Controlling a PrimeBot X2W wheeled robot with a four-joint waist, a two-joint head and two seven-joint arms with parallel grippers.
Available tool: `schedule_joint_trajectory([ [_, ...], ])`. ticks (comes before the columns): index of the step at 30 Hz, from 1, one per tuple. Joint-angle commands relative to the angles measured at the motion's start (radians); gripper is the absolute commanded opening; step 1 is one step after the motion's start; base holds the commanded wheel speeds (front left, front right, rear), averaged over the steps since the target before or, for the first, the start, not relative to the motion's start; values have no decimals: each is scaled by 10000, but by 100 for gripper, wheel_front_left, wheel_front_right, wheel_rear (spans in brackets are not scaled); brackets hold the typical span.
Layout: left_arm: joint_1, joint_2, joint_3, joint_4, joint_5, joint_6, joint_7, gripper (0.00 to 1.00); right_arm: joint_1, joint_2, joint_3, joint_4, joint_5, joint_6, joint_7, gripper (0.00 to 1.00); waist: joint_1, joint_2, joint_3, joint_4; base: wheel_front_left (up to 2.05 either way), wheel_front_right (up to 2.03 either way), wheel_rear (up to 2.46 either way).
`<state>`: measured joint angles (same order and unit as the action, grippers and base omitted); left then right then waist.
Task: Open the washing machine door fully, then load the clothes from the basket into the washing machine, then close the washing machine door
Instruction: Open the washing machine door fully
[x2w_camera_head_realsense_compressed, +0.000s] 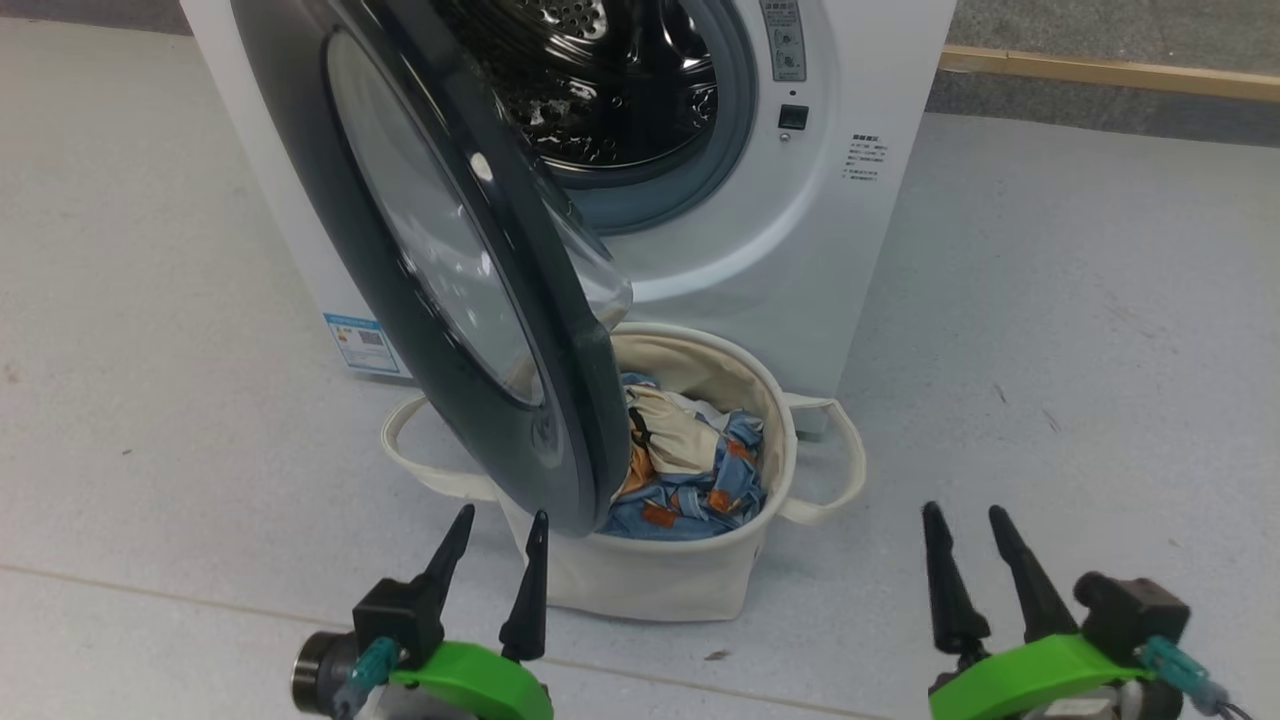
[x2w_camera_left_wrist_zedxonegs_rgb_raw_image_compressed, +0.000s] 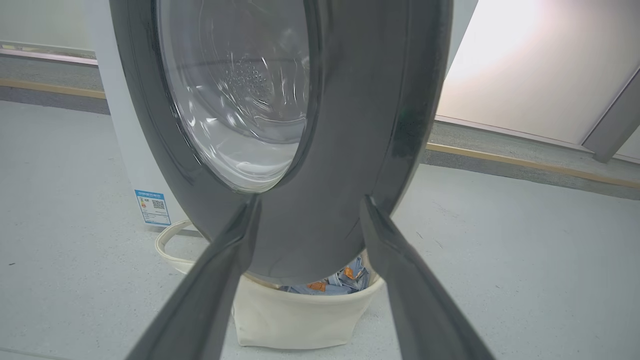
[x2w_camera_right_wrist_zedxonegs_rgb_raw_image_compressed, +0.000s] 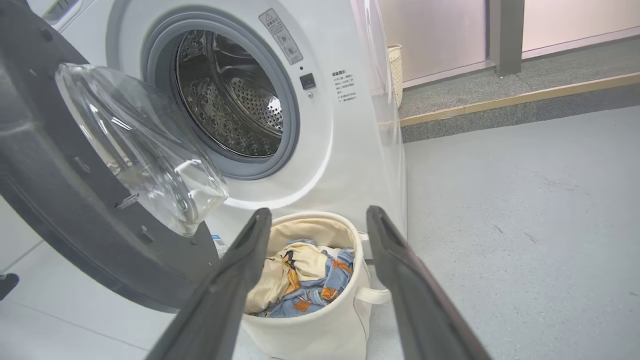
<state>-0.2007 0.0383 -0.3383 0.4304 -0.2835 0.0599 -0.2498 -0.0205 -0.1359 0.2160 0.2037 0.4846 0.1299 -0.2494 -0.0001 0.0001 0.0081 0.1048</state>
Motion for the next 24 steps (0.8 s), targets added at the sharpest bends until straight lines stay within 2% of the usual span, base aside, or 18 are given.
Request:
schedule_joint_trajectory([
  [1, -194, 120, 338, -384, 74, -46, -120, 100, -189, 86, 200, -267, -438, 8, -122, 100, 1, -1, -10, 1, 0, 0, 0],
  [6, -155, 120, 261, -412, 50, -59, -120, 100, -182, 407, -125, -314, -745, 8, -123, 100, 1, -1, -43, 1, 0, 0, 0],
  [18, -188, 120, 115, -961, -12, -71, -120, 100, -175, 711, -572, -116, -1007, 8, -123, 100, 1, -1, -46, 117, 0, 0, 0],
  [21, -270, 120, 41, -1964, 107, -173, -120, 100, -197, 770, -687, -90, -1077, 8, -123, 100, 1, -1, -30, 122, 0, 0, 0],
  [24, -254, 120, -403, -3190, 70, -652, -120, 100, -244, 813, -906, -122, -1202, 8, -123, 100, 1, -1, -12, 120, 0, 0, 0],
])
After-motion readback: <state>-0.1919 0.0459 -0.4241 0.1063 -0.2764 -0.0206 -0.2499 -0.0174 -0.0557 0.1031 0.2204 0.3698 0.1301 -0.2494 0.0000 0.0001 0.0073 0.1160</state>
